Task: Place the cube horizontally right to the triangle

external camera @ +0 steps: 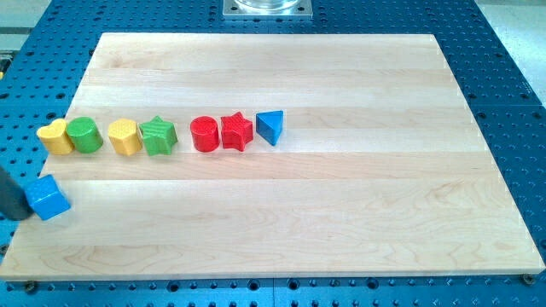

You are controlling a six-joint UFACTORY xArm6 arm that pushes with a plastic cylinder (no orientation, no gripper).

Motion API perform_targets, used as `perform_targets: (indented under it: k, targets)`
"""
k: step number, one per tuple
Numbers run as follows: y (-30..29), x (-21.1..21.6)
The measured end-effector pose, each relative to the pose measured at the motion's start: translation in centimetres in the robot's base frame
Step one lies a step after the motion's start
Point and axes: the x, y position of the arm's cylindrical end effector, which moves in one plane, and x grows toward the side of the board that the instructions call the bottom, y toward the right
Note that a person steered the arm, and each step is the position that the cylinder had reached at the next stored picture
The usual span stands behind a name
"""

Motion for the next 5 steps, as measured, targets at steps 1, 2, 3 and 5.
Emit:
perform_targets:
  k: [1, 2, 3, 5]
  targets:
    - [6.8, 0.0]
    - [9.5, -0.2]
    - [4.5, -1.4]
    - [25.0, -1.2]
